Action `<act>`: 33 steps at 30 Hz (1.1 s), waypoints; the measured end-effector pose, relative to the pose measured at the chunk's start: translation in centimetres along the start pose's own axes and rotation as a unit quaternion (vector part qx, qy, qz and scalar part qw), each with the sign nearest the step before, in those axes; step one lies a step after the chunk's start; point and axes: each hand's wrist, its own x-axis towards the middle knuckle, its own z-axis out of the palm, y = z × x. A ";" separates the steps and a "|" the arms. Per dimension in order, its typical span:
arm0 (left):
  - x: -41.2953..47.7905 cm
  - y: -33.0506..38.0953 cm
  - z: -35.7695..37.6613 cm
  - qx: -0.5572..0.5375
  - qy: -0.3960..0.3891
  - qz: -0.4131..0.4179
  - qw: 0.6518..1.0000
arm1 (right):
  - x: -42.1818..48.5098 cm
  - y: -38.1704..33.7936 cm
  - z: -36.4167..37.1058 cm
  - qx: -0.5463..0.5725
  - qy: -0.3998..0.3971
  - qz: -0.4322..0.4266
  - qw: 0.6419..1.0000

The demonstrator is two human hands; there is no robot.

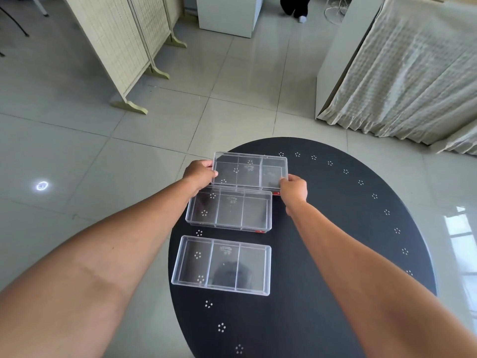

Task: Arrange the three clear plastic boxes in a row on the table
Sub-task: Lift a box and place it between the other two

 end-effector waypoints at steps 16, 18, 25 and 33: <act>-1.9 -0.7 0.2 0.049 0.042 0.021 0.998 | -0.9 0.5 -0.6 -0.004 -0.027 -0.002 1.000; -2.0 -0.7 0.3 0.046 0.046 0.023 0.998 | -0.9 0.7 -0.5 -0.005 -0.027 -0.002 1.000; -2.0 -0.6 0.5 0.053 0.056 0.026 0.997 | -1.2 0.6 -0.6 -0.004 -0.022 0.005 1.000; -2.0 -0.6 0.5 0.078 0.057 0.029 0.995 | -1.1 0.7 -0.5 -0.017 -0.024 0.000 1.000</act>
